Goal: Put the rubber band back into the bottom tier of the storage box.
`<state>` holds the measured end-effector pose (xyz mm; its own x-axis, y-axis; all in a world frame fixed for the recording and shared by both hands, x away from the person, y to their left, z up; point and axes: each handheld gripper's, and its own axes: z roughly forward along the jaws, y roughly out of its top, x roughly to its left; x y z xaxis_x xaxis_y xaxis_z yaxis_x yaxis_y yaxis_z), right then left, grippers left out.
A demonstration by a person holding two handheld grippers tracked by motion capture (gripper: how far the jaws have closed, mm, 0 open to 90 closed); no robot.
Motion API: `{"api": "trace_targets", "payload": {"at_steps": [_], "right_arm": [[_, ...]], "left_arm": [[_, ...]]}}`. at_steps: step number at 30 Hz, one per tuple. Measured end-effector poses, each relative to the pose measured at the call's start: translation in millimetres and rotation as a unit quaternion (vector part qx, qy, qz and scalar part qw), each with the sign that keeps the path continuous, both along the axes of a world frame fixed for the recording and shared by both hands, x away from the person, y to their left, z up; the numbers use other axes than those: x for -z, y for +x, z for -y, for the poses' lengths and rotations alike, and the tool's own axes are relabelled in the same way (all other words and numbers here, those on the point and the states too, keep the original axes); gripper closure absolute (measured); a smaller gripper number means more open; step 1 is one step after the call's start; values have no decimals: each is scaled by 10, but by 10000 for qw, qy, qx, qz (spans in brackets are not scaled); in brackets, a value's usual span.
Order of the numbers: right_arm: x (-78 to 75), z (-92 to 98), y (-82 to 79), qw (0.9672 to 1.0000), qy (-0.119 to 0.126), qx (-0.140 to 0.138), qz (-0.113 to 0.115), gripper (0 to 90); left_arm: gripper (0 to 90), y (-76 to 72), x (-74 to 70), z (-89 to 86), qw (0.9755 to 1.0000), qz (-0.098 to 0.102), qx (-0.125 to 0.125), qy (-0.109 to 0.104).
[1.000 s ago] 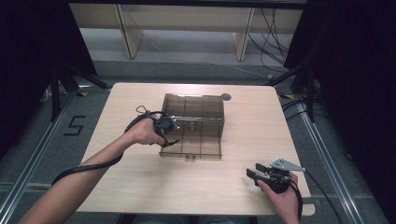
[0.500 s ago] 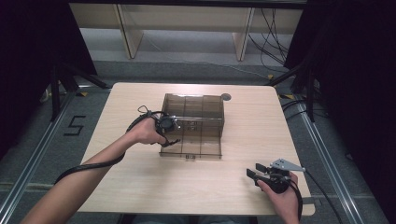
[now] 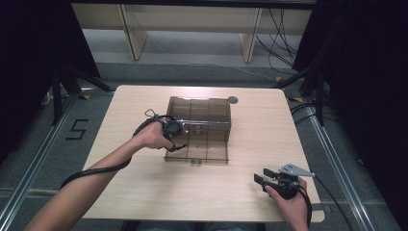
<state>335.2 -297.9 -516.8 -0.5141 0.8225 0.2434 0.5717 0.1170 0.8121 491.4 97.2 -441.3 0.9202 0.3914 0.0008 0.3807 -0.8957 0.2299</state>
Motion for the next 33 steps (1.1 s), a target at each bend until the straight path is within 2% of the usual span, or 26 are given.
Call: {"api": "trace_targets", "payload": {"at_steps": [4, 7, 11, 19, 24, 27, 33], "right_arm": [[5, 1, 5, 10000, -67, 47, 18, 467], [-8, 1, 1, 9998, -160, 63, -72, 467], [-10, 8, -2, 9999, -91, -8, -67, 467], [-4, 6, 3, 9998, -168, 39, -36, 467], [-11, 8, -5, 10000, -71, -16, -61, 467], [-4, 7, 3, 9999, -157, 35, -30, 467], [-8, 8, 0, 9999, -143, 28, -53, 467]], "left_arm": [[882, 7, 8, 0, 10000, -15, 13, 42], [880, 8, 25, 0, 10000, -29, -16, 51], [879, 13, 48, 2, 10000, -14, -14, 40], [876, 15, 59, 12, 10000, -42, -26, 80], [873, 15, 71, 14, 9999, -55, -36, 80], [869, 16, 83, 16, 9999, -58, -46, 75], [839, 14, 102, 11, 10000, -65, -44, 48]]}}
